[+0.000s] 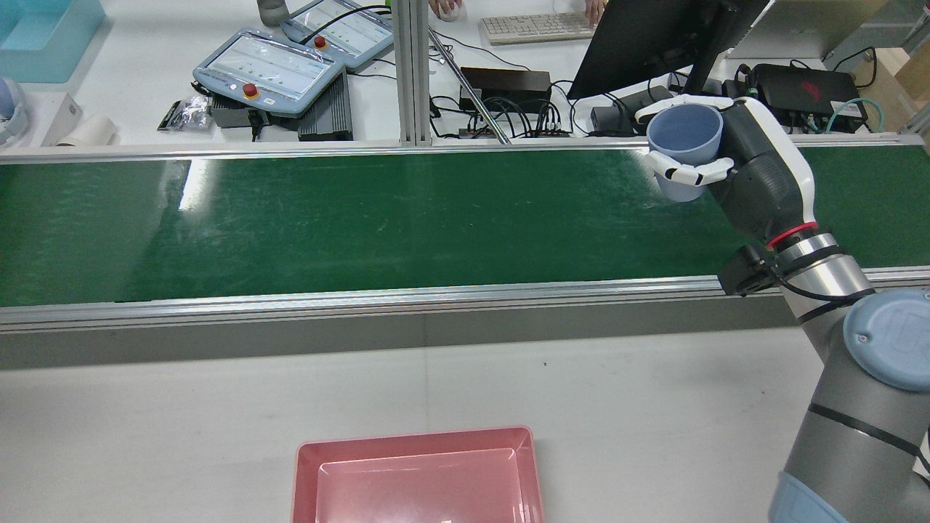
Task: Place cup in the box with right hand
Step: 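Carry the cup with the right hand down toward the pink tray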
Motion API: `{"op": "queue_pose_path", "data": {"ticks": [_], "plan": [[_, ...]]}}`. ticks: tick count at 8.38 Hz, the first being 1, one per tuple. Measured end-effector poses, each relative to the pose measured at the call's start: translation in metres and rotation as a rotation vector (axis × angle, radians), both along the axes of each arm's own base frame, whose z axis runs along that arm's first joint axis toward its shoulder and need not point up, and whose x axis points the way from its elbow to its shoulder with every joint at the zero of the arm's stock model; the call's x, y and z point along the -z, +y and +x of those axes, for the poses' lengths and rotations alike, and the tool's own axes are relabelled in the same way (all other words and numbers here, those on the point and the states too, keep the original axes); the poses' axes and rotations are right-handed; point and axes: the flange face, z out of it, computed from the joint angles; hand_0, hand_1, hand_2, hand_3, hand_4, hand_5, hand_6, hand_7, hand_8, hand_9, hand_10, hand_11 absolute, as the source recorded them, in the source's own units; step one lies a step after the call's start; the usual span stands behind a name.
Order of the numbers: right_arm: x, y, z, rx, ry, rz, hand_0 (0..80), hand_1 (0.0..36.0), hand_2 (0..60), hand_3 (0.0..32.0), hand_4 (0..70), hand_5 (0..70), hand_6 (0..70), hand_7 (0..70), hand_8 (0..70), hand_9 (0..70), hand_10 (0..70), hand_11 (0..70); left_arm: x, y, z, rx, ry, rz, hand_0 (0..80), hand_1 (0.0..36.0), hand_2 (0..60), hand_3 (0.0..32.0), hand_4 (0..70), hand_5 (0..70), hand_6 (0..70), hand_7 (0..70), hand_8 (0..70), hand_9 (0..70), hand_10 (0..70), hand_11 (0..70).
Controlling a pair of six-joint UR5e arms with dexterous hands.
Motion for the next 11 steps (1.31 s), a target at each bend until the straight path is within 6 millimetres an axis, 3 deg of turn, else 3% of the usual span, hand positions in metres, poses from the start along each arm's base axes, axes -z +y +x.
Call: {"op": "queue_pose_path", "data": {"ticks": [1, 3, 4, 6, 7, 8, 9, 10, 11], "plan": [[0.033, 0.035, -0.024, 0.035, -0.005, 0.051, 56.5, 35.8, 60.0, 0.0, 68.7, 19.2, 40.7, 70.0, 69.4, 70.0, 59.2, 70.0, 0.0, 0.0, 0.0, 0.0, 0.0, 0.0, 0.0, 0.0, 0.0, 0.0, 0.0, 0.0, 0.0, 0.0, 0.0, 0.0, 0.0, 0.0], [0.07, 0.113, -0.092, 0.132, 0.0, 0.078, 55.8, 32.3, 60.0, 0.0, 61.5, 18.5, 38.6, 70.0, 67.2, 70.0, 58.3, 70.0, 0.0, 0.0, 0.0, 0.0, 0.0, 0.0, 0.0, 0.0, 0.0, 0.0, 0.0, 0.0, 0.0, 0.0, 0.0, 0.0, 0.0, 0.0], [0.082, 0.148, -0.126, 0.186, 0.016, 0.093, 52.8, 32.8, 60.0, 0.0, 51.7, 18.3, 37.8, 70.0, 66.7, 70.0, 58.7, 70.0, 0.0, 0.0, 0.0, 0.0, 0.0, 0.0, 0.0, 0.0, 0.0, 0.0, 0.0, 0.0, 0.0, 0.0, 0.0, 0.0, 0.0, 0.0], [0.086, 0.195, -0.192, 0.248, 0.045, 0.145, 53.9, 31.0, 60.0, 0.0, 59.4, 17.3, 36.6, 70.0, 64.4, 70.0, 56.4, 70.0, 0.0, 0.0, 0.0, 0.0, 0.0, 0.0, 0.0, 0.0, 0.0, 0.0, 0.0, 0.0, 0.0, 0.0, 0.0, 0.0, 0.0, 0.0], [0.075, 0.212, -0.228, 0.272, 0.043, 0.162, 60.9, 23.8, 29.2, 0.0, 53.4, 13.3, 25.5, 70.0, 46.1, 70.0, 34.9, 50.9, 0.0, 0.0, 0.0, 0.0, 0.0, 0.0, 0.0, 0.0, 0.0, 0.0, 0.0, 0.0, 0.0, 0.0, 0.0, 0.0, 0.0, 0.0], [0.063, 0.226, -0.256, 0.293, 0.034, 0.172, 67.9, 17.1, 0.5, 0.0, 18.4, 8.3, 6.2, 18.4, 10.9, 18.8, 4.0, 8.0, 0.0, 0.0, 0.0, 0.0, 0.0, 0.0, 0.0, 0.0, 0.0, 0.0, 0.0, 0.0, 0.0, 0.0, 0.0, 0.0, 0.0, 0.0], [0.055, 0.235, -0.273, 0.306, 0.026, 0.177, 64.8, 15.1, 0.0, 0.0, 12.5, 6.8, 2.2, 3.6, 3.4, 6.6, 0.0, 0.0, 0.0, 0.0, 0.0, 0.0, 0.0, 0.0, 0.0, 0.0, 0.0, 0.0, 0.0, 0.0, 0.0, 0.0, 0.0, 0.0, 0.0, 0.0], [0.053, 0.239, -0.28, 0.312, 0.019, 0.18, 64.6, 14.4, 0.0, 0.0, 12.8, 6.9, 2.6, 5.5, 4.5, 8.2, 0.0, 0.0, 0.0, 0.0, 0.0, 0.0, 0.0, 0.0, 0.0, 0.0, 0.0, 0.0, 0.0, 0.0, 0.0, 0.0, 0.0, 0.0, 0.0, 0.0], [0.053, 0.241, -0.283, 0.317, 0.012, 0.184, 61.0, 17.9, 0.0, 0.0, 7.8, 6.9, 2.9, 6.6, 5.2, 9.2, 0.0, 0.0, 0.0, 0.0, 0.0, 0.0, 0.0, 0.0, 0.0, 0.0, 0.0, 0.0, 0.0, 0.0, 0.0, 0.0, 0.0, 0.0, 0.0, 0.0]]}}
